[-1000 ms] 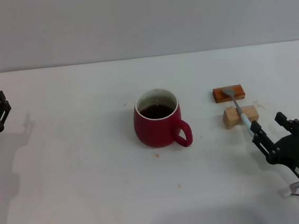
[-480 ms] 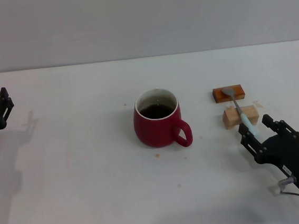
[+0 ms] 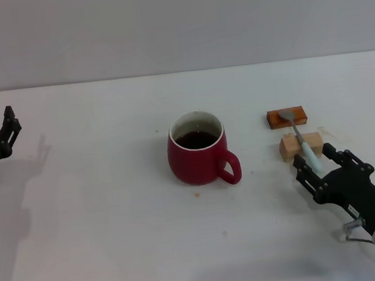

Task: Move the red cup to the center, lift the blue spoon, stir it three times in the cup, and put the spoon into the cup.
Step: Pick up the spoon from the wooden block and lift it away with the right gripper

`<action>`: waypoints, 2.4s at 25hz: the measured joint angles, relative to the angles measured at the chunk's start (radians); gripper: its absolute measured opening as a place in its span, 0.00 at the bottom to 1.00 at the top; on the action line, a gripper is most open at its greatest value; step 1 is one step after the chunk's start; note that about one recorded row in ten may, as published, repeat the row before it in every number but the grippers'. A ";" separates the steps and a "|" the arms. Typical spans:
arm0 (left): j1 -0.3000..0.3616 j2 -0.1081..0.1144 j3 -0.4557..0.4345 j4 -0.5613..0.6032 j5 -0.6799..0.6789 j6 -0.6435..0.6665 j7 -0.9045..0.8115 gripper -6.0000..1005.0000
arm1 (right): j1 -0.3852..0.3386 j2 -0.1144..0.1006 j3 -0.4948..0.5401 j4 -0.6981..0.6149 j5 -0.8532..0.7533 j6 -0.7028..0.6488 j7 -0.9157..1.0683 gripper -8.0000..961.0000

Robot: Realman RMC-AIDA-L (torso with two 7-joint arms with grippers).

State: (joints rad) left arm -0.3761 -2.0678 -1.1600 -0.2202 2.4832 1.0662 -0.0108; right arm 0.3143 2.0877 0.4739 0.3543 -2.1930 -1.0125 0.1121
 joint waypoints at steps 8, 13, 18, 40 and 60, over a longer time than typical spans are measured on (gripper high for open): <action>-0.003 0.000 -0.002 0.001 -0.001 -0.004 0.000 0.85 | 0.005 -0.001 0.001 0.000 0.004 0.009 0.000 0.65; -0.003 0.000 -0.003 0.001 -0.001 -0.005 0.000 0.85 | 0.005 -0.001 0.001 0.000 0.005 0.011 0.000 0.65; -0.003 0.000 -0.002 0.001 -0.001 -0.005 0.000 0.85 | 0.005 -0.001 0.002 0.000 0.005 0.011 0.000 0.65; -0.001 0.000 0.000 0.004 0.005 -0.005 0.000 0.85 | -0.002 0.000 0.000 0.024 0.005 0.033 0.000 0.51; 0.002 0.002 0.000 0.004 0.005 -0.005 0.000 0.85 | -0.003 -0.003 0.006 0.029 0.006 0.038 0.000 0.43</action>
State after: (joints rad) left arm -0.3742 -2.0662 -1.1596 -0.2163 2.4887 1.0615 -0.0107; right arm 0.3109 2.0847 0.4800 0.3835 -2.1874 -0.9745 0.1119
